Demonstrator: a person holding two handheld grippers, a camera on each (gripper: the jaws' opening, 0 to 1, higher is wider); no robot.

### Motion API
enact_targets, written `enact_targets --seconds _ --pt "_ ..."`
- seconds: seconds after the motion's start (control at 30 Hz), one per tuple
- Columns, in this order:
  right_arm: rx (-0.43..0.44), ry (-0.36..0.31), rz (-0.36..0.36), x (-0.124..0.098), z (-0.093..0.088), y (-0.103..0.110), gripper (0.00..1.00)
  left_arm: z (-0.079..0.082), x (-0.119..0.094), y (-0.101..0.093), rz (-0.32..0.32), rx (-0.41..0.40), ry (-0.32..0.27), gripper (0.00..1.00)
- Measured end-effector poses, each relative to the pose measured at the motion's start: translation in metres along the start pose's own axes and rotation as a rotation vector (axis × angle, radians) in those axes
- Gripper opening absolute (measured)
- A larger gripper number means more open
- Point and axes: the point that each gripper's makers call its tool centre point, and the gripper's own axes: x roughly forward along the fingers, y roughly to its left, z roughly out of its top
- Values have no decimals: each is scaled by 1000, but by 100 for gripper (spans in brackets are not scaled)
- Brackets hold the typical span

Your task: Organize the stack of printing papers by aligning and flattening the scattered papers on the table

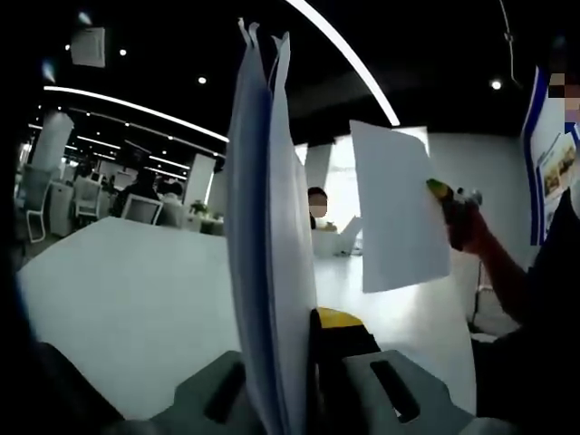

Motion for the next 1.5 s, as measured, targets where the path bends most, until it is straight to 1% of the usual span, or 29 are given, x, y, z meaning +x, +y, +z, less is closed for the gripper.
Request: enact_targets --seconds 0.43,0.77,1.13,1.3,1.5 --pt "34 4 41 3 -5 11 0 0 0 3 -1 1 0 6" --pt "49 -2 84 6 -3 23 0 1 0 6 -2 3 -1 6" --pt "89 6 125 10 -9 32 0 0 0 8 -2 2 1 6" --pt "103 18 154 14 -13 40 0 0 0 8 -3 3 3 6" --pt "123 19 178 16 -14 45 0 0 0 6 -3 4 3 6"
